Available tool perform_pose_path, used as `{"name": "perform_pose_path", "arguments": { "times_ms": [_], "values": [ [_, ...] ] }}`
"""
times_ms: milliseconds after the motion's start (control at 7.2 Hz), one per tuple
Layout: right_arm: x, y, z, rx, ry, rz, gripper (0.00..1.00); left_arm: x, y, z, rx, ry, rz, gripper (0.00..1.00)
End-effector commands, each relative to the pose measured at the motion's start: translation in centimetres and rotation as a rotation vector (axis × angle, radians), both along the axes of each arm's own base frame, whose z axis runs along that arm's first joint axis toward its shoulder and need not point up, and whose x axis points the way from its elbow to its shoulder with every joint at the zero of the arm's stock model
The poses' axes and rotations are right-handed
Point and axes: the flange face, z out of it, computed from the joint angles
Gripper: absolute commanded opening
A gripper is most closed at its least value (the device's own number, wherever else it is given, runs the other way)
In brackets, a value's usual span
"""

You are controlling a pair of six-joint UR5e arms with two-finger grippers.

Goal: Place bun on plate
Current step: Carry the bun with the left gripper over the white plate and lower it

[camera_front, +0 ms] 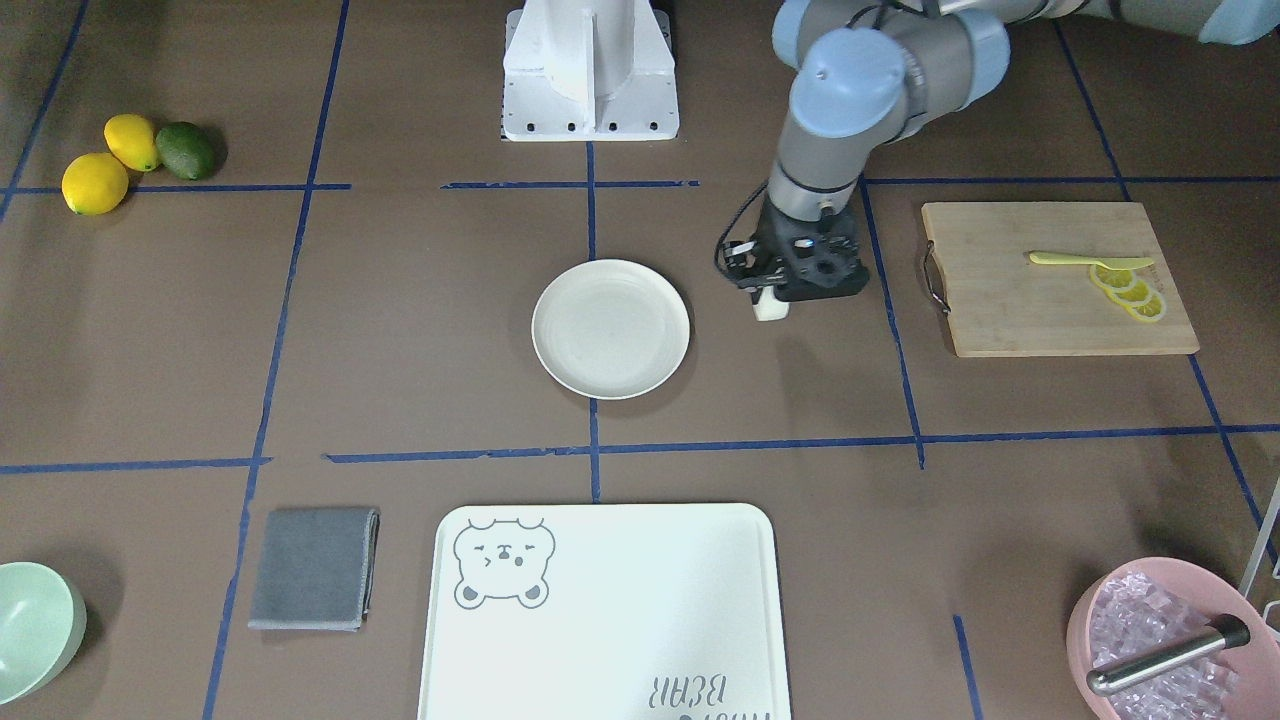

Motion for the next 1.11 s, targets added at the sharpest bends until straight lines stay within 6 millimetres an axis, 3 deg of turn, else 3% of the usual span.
{"name": "perform_pose_path", "arguments": {
  "times_ms": [0,278,556,694,833,972],
  "values": [
    [0.1,0.0,0.2,-0.003,0.001,0.001,1.0,7.8,0.6,-3.4,-0.009,0.045,-0.012,0.42],
    [0.1,0.0,0.2,-0.004,0.001,0.001,1.0,10.2,2.3,-3.5,0.022,0.02,-0.01,0.47],
    [0.0,-0.1,0.2,-0.003,0.001,0.0,1.0,10.0,2.3,-3.2,0.019,0.016,-0.013,1.0],
    [0.0,-0.1,-0.1,0.002,0.0,0.0,1.0,9.8,2.2,-3.3,0.023,0.014,-0.01,1.0],
    [0.0,-0.1,-0.1,-0.009,-0.001,0.011,1.0,7.1,1.8,-3.0,0.035,0.031,-0.015,1.0],
    [0.0,-0.1,-0.2,-0.012,-0.001,0.016,1.0,1.7,1.2,-1.7,0.066,0.015,0.062,1.0]
  ]
}}
